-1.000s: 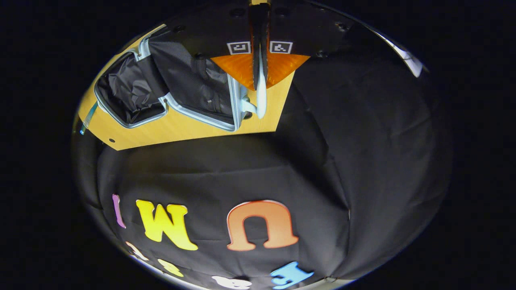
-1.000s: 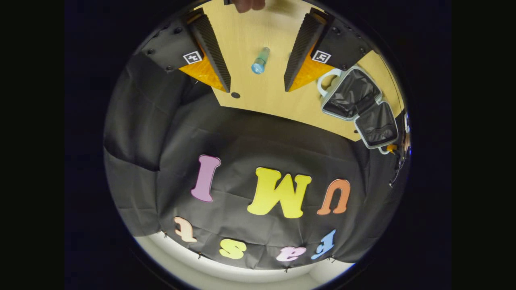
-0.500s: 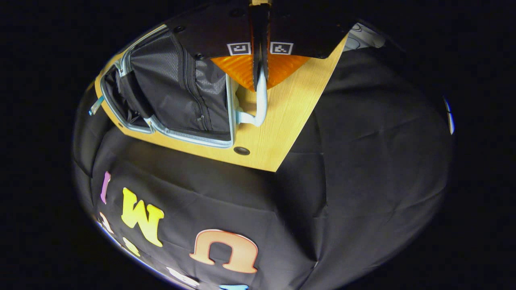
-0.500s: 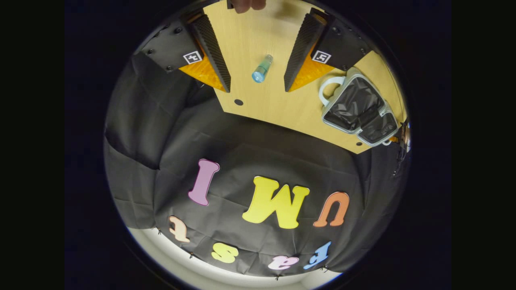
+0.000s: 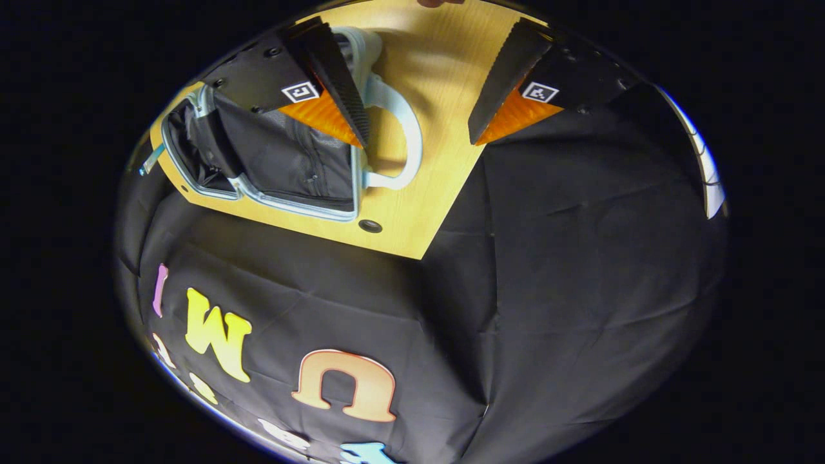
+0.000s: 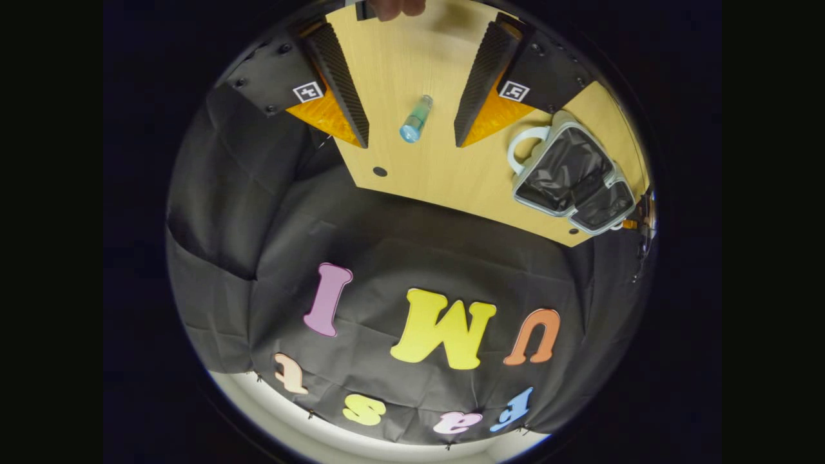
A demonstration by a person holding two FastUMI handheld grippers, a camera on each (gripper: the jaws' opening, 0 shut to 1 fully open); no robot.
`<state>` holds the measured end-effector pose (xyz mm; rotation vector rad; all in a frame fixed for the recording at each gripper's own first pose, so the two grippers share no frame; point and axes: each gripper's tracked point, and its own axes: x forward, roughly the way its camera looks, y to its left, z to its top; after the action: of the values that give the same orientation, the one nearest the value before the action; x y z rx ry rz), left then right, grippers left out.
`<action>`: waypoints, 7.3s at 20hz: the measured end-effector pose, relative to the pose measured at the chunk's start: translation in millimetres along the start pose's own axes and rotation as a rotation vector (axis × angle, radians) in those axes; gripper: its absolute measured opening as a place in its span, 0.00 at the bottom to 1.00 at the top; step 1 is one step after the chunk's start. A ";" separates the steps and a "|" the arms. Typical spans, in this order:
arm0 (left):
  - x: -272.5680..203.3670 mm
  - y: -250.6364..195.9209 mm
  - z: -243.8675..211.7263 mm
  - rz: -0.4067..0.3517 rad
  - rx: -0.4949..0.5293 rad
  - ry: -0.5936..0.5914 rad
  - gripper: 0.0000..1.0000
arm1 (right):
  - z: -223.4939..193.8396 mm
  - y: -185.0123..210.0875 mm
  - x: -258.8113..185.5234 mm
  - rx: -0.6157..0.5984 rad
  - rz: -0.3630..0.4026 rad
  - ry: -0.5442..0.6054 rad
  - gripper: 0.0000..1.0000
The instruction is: First open the suitcase, pack the skin care products into it, and then close the suitcase.
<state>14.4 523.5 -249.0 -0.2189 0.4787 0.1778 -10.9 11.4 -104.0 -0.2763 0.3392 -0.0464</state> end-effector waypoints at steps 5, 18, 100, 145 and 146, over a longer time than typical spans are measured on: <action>-73.4 -102.7 56.7 -0.062 0.096 -0.134 0.98 | -11.3 -11.7 -1.3 0.044 0.006 -0.010 0.80; -156.2 -482.5 46.7 -0.157 0.322 -0.361 0.98 | -52.6 -79.1 6.4 0.227 0.035 0.005 0.80; -48.1 -412.7 -61.3 -0.085 0.065 0.238 0.38 | -112.9 30.9 155.0 0.332 0.322 0.343 0.33; -100.0 -347.6 -53.8 -0.015 -0.037 0.256 0.95 | 9.9 215.1 42.2 0.212 0.789 0.412 0.32; -110.6 -345.2 -60.7 -0.003 -0.071 0.226 0.95 | 11.1 234.7 44.5 0.207 0.814 0.440 0.32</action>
<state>-32.7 163.6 -191.8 -0.3111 0.6976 0.1684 34.5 235.9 -172.8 0.0974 0.8570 0.6653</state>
